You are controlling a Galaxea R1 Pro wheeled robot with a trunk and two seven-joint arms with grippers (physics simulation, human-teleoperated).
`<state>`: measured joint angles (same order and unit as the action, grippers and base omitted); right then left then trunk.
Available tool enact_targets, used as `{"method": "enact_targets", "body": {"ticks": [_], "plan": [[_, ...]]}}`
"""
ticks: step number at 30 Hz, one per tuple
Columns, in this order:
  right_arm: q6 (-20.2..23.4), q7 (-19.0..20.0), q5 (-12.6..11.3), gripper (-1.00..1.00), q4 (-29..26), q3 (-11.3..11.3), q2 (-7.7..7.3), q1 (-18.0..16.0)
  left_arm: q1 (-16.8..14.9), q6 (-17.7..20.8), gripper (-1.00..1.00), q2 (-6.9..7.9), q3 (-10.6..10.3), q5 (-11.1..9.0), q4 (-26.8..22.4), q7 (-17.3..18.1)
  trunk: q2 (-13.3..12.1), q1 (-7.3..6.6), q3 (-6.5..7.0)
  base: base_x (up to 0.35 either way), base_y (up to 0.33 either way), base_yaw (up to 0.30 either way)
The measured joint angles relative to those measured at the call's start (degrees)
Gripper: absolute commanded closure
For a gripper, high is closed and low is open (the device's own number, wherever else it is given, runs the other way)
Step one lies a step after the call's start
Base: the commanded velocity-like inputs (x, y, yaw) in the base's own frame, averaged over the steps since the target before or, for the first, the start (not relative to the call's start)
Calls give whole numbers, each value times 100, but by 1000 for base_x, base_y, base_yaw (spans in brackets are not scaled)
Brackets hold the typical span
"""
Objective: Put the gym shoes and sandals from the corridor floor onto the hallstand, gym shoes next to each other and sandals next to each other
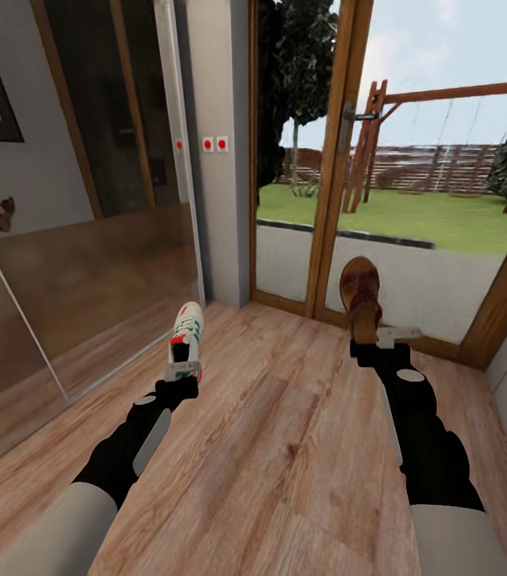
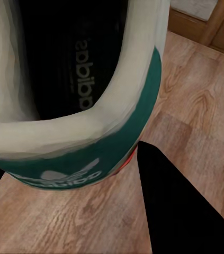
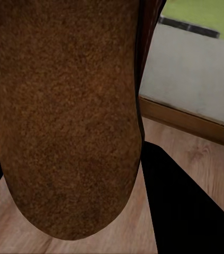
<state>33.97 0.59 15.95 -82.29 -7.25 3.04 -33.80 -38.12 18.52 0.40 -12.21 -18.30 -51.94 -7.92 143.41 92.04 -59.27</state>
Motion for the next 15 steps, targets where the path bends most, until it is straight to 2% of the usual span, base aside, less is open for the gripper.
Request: {"method": "enact_targets", "body": {"ticks": [8, 15], "plan": [[0, -1, 0, 100, 0, 0, 0, 0, 0, -1, 100, 0, 0, 0, 0, 0, 0, 0, 75, 0, 0, 0], [0, 1, 2, 100, -1, 0, 0, 0, 0, 4, 100, 0, 0, 3, -1, 0, -9, -18, 296, 0, 0, 0]]}}
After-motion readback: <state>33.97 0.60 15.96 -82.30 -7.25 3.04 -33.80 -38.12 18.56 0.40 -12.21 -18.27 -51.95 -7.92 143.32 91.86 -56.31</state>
